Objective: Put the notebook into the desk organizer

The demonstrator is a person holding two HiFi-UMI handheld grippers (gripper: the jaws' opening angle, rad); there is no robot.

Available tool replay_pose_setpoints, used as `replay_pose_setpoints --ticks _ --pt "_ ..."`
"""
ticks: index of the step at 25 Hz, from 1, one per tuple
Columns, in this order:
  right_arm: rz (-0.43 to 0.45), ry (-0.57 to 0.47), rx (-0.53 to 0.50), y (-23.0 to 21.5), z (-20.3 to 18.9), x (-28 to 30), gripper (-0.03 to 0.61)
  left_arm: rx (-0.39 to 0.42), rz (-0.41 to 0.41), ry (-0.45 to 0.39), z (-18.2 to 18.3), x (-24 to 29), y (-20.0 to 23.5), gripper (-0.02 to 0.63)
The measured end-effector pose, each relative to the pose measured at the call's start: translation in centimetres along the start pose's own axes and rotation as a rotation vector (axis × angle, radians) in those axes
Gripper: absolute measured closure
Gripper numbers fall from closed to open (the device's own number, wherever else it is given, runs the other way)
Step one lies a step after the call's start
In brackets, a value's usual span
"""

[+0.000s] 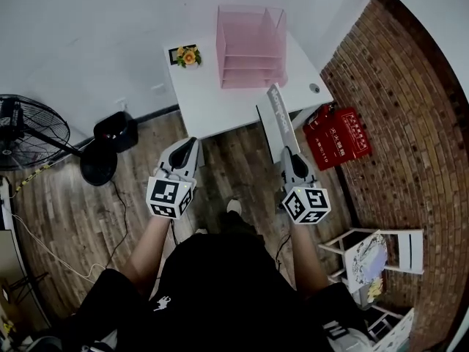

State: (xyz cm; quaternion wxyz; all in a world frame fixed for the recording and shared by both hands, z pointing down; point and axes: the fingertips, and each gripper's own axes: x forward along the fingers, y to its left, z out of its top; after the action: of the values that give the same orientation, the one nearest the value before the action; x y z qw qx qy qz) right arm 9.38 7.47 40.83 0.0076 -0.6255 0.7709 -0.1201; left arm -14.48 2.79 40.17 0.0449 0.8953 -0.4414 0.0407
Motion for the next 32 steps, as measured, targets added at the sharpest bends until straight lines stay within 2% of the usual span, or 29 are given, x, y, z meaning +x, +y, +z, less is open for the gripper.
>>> replay_pose_setpoints --ticks 8,17,25,32 --pt "0.042 0.044 0.005 -4.9 -0.2 4.7 0.568 0.005 0.04 0.004 0.4 6.1 0.1 0.611" --pt "0.083 0.088 0.085 -9.4 -1.7 9.4 0.568 0.009 0.075 0.01 0.6 11.9 -0.1 0.611" --pt "0.177 0.101 0.259 -11.7 -3.4 12.9 0.568 0.012 0.1 0.027 0.6 16.1 -0.5 0.611" --pt "0.226 0.11 0.401 -13.5 -4.7 15.1 0.568 0.027 0.115 0.039 0.8 18.4 -0.8 0.611"
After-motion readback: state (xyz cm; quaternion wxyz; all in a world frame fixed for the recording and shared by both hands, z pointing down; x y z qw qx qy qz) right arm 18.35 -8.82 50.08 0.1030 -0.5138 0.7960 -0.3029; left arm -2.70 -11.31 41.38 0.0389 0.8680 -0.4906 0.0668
